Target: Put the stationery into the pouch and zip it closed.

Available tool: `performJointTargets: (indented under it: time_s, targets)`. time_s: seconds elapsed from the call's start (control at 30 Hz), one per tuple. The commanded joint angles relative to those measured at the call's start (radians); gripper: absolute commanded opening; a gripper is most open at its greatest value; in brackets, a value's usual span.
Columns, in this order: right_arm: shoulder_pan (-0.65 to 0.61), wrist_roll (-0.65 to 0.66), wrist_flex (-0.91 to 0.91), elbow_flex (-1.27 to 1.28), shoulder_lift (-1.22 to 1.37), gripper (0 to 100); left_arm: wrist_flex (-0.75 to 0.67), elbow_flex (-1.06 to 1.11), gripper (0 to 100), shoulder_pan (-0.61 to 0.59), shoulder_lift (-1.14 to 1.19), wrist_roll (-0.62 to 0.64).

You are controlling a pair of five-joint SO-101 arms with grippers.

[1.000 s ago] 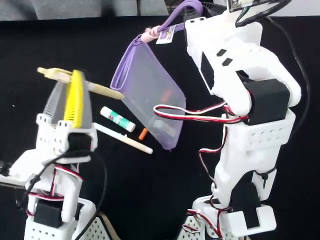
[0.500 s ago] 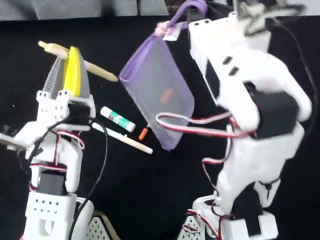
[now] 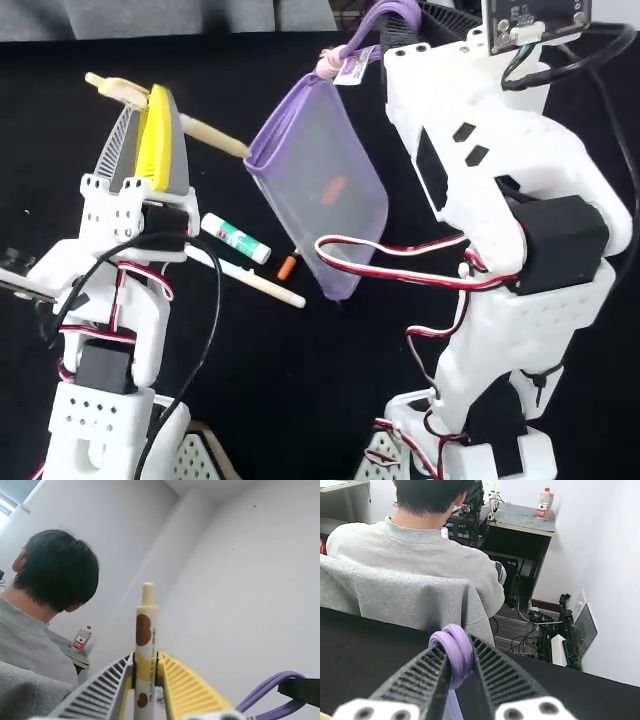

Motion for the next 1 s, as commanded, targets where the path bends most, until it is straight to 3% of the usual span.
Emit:
performJointTargets:
  time_s: [0.0,0.47,0.6,0.77,0.97]
  targets:
    - [0.011,0.002,0.026,-0.013,-0.033,1.1,-0.017,-0.073,3,0.024,0.008,0.003]
    - [0.012,0.002,0.034,-0.015,-0.033,1.1,-0.017,-0.07,3,0.039,0.235,0.003]
    - [0.014,0.002,0.034,-0.016,-0.035,1.1,-0.017,-0.025,3,0.127,0.216,-0.011]
    - [0.015,0.002,0.018,-0.015,-0.035,1.1,-0.015,0.058,3,0.271,0.187,-0.19]
    - [0.015,0.002,0.018,-0.016,-0.035,1.1,-0.003,0.107,9,0.295,0.172,-0.196]
